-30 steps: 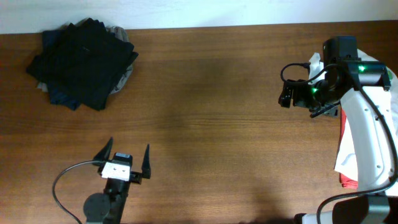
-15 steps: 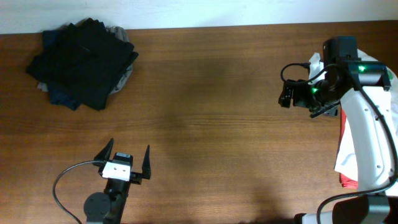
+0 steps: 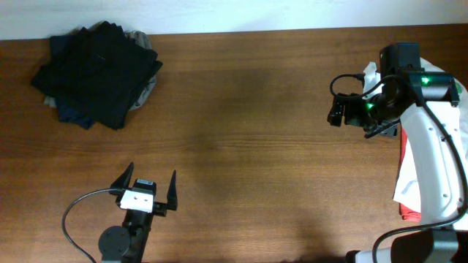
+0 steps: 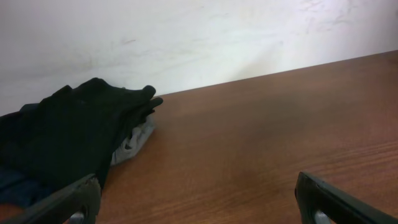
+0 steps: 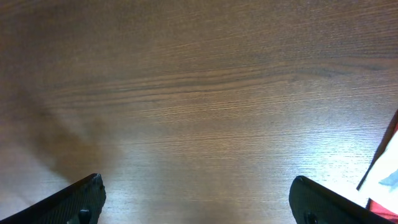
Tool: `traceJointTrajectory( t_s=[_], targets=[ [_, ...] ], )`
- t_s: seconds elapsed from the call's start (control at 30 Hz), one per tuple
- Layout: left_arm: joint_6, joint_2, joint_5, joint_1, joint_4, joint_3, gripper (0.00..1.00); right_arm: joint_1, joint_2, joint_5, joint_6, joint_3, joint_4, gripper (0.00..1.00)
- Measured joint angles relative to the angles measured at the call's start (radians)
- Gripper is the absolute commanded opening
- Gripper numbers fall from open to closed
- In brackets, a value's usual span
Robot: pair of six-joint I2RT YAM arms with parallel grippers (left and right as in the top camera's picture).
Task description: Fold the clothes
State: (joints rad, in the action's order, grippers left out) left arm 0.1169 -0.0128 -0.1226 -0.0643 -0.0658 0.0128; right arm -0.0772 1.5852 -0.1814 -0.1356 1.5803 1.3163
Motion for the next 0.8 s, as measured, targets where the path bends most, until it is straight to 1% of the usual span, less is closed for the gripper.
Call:
traceJointTrajectory(
  t_s=[0.23,0.33,0.4,0.6,0.7,0.73,0.8],
  targets=[
    [0.0,0.0,0.0,0.0,0.0,0.0,0.99,0.0,-0.002,0.0,0.0,0.0,0.0,0.98],
    [0.0,0.0,0.0,0.0,0.0,0.0,0.99,0.013,-0.05,0.0,0.0,-0.001,-0.001,0.98],
    [0.0,0.0,0.0,0.0,0.0,0.0,0.99,0.041,-0.13,0.003,0.0,-0.002,-0.001,0.99],
    [0.0,0.0,0.0,0.0,0.0,0.0,0.99,0.148,-0.453,0.003,0.0,0.001,0.0,0.98],
    [0.0,0.0,0.0,0.0,0.0,0.0,0.99,0.154,-0.578,0.003,0.0,-0.001,-0.001,0.98],
    [0.0,0.0,0.0,0.0,0.0,0.0,0.99,0.154,-0.647,0.003,0.0,-0.021,-0.001,0.98],
    [0.0,0.0,0.0,0.0,0.0,0.0,0.99,0.154,-0.69,0.003,0.0,-0.039,0.006,0.98]
  ],
)
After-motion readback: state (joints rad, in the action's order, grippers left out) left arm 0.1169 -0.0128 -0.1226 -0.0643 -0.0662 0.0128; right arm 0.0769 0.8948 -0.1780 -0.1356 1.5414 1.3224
